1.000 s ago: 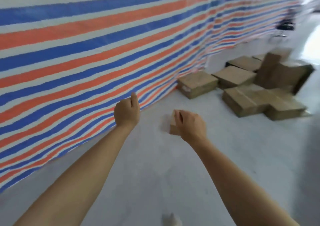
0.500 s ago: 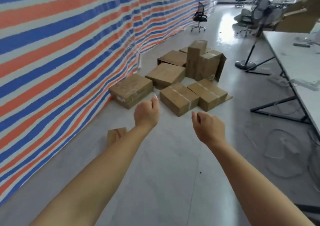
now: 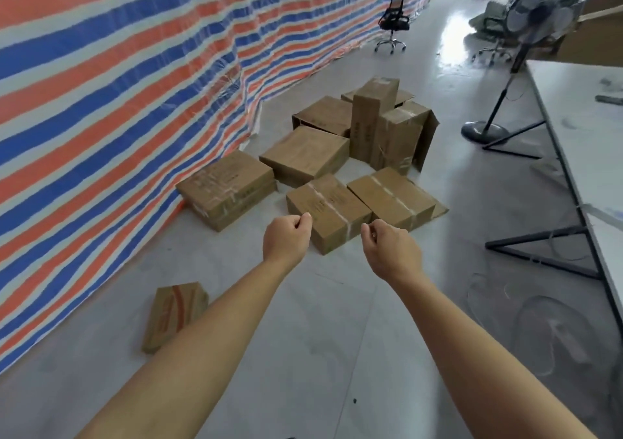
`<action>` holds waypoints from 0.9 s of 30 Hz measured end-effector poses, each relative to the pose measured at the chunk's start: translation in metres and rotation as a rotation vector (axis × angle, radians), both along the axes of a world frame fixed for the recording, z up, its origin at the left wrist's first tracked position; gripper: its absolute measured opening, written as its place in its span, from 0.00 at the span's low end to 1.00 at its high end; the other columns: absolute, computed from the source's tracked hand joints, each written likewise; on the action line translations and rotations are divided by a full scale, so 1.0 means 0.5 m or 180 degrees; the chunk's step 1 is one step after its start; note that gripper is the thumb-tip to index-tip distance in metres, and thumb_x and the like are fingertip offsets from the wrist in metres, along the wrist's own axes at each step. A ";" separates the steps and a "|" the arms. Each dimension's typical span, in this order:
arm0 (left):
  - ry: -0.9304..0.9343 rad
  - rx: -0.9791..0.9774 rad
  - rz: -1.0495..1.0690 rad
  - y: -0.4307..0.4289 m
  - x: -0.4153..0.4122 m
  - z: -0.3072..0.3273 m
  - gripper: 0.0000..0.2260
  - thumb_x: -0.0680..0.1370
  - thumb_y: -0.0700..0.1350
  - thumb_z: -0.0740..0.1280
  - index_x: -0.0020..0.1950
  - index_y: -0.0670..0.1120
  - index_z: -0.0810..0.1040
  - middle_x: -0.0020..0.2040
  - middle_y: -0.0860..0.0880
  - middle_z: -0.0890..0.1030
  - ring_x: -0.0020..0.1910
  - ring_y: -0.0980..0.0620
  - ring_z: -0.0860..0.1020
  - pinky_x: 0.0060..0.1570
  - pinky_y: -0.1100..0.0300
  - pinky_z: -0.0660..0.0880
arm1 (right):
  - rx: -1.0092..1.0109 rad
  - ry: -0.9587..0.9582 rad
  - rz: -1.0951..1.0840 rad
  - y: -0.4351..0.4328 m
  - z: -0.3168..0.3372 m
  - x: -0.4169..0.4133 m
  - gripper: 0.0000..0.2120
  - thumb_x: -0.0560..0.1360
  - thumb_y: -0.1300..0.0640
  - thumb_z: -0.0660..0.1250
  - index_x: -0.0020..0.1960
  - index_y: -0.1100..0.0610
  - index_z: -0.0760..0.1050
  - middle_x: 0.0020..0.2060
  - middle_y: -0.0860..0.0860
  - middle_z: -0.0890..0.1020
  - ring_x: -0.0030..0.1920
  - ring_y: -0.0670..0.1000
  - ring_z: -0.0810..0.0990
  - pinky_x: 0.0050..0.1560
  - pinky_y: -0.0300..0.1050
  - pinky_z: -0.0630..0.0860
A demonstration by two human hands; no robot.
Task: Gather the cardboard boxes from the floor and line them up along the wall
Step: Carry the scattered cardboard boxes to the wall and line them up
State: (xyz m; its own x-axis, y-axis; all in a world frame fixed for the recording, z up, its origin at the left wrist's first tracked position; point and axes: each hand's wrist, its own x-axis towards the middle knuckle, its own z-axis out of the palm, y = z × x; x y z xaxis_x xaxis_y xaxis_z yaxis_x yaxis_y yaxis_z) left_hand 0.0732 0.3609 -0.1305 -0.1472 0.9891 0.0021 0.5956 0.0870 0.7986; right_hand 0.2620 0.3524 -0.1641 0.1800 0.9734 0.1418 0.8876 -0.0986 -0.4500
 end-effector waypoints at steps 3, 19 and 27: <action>-0.0088 0.0014 0.0004 0.133 0.029 -0.010 0.25 0.82 0.48 0.61 0.27 0.46 0.60 0.23 0.52 0.61 0.24 0.53 0.62 0.28 0.61 0.57 | -0.0021 -0.0020 0.0160 0.129 -0.010 0.036 0.20 0.83 0.46 0.56 0.38 0.56 0.71 0.29 0.49 0.76 0.32 0.54 0.76 0.30 0.46 0.67; -0.0158 -0.0380 0.0006 1.025 0.253 -0.095 0.22 0.81 0.53 0.58 0.28 0.47 0.63 0.26 0.49 0.67 0.28 0.48 0.69 0.33 0.57 0.64 | -0.0376 -0.0173 -0.0135 0.966 -0.062 0.301 0.14 0.81 0.45 0.58 0.47 0.52 0.77 0.40 0.49 0.81 0.41 0.53 0.80 0.37 0.46 0.75; -0.0255 -0.0660 0.0442 1.317 0.364 -0.229 0.23 0.82 0.48 0.61 0.28 0.46 0.61 0.25 0.51 0.62 0.26 0.51 0.64 0.30 0.59 0.58 | -0.0877 0.0031 0.0121 1.329 -0.218 0.398 0.13 0.82 0.47 0.58 0.53 0.52 0.79 0.44 0.50 0.83 0.43 0.53 0.80 0.38 0.45 0.74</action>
State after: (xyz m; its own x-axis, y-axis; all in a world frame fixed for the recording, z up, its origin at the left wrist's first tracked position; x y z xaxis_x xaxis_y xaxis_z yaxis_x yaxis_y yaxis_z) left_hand 0.2551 1.0196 -0.2449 -0.2731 0.9375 -0.2158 0.5022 0.3302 0.7992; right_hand 0.4612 1.0170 -0.2730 0.1427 0.9811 -0.1309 0.8887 -0.1852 -0.4193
